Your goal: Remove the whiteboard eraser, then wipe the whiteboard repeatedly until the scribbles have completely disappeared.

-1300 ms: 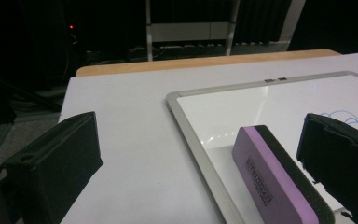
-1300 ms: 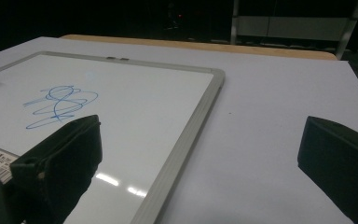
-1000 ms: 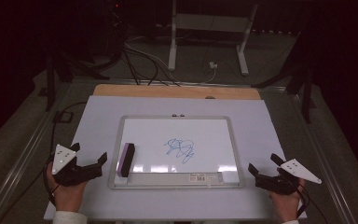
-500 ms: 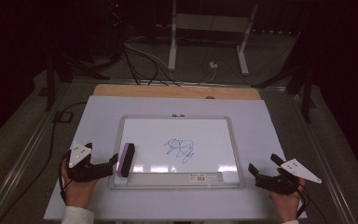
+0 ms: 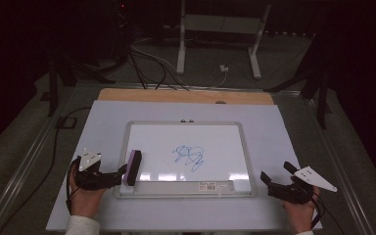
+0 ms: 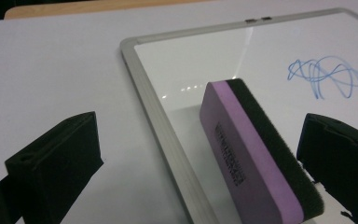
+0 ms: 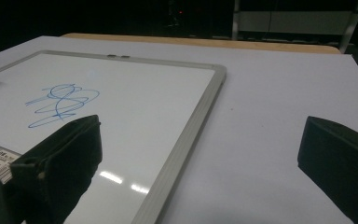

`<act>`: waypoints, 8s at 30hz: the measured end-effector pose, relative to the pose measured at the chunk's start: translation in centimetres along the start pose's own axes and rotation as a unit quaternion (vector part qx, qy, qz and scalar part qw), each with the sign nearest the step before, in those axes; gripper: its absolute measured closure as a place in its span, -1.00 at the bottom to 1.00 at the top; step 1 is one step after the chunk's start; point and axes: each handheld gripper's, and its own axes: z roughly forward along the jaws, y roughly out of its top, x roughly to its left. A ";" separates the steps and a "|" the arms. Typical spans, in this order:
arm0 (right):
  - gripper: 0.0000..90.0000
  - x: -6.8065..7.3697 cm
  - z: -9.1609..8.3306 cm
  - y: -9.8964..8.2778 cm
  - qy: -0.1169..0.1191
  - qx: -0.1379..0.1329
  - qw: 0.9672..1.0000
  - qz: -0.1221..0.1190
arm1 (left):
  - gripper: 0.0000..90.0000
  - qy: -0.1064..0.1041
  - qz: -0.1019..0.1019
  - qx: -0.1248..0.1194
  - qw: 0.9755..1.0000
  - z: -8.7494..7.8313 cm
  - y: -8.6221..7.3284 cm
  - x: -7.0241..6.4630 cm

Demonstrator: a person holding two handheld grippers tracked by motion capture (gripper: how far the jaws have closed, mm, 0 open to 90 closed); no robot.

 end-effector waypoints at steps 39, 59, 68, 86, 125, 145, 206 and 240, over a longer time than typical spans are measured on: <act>-1.00 0.0 -0.1 0.1 -0.008 0.002 1.000 0.004 | -0.91 -0.045 -0.012 0.066 0.997 1.8 -0.8 -1.3; -1.00 0.0 -0.1 0.1 -0.007 0.004 1.000 0.005 | -0.59 -0.078 0.014 0.100 0.992 3.3 -0.8 -3.2; -0.99 0.0 -0.1 0.1 -0.006 0.004 1.000 0.005 | -0.25 -0.087 0.031 0.121 0.988 4.0 -0.7 -3.9; -0.98 0.0 0.0 0.1 -0.005 0.005 1.000 0.003 | -0.08 -0.092 0.032 0.102 0.990 3.4 -0.2 -3.7; -0.98 0.0 -0.1 0.1 -0.005 0.003 1.000 0.004 | -0.08 -0.090 0.042 0.058 0.993 5.7 3.7 -5.1; -0.98 0.0 0.0 0.1 -0.002 0.004 1.000 0.003 | -0.08 -0.096 0.047 0.066 0.992 9.2 4.4 -6.9; -0.98 0.0 0.1 0.0 0.001 0.006 1.000 0.003 | -0.34 -0.080 0.034 0.095 0.992 13.6 4.9 -8.5; -0.98 0.1 0.3 0.0 0.007 0.011 1.000 0.000 | -0.08 -0.087 0.067 0.122 0.986 13.9 4.7 -11.0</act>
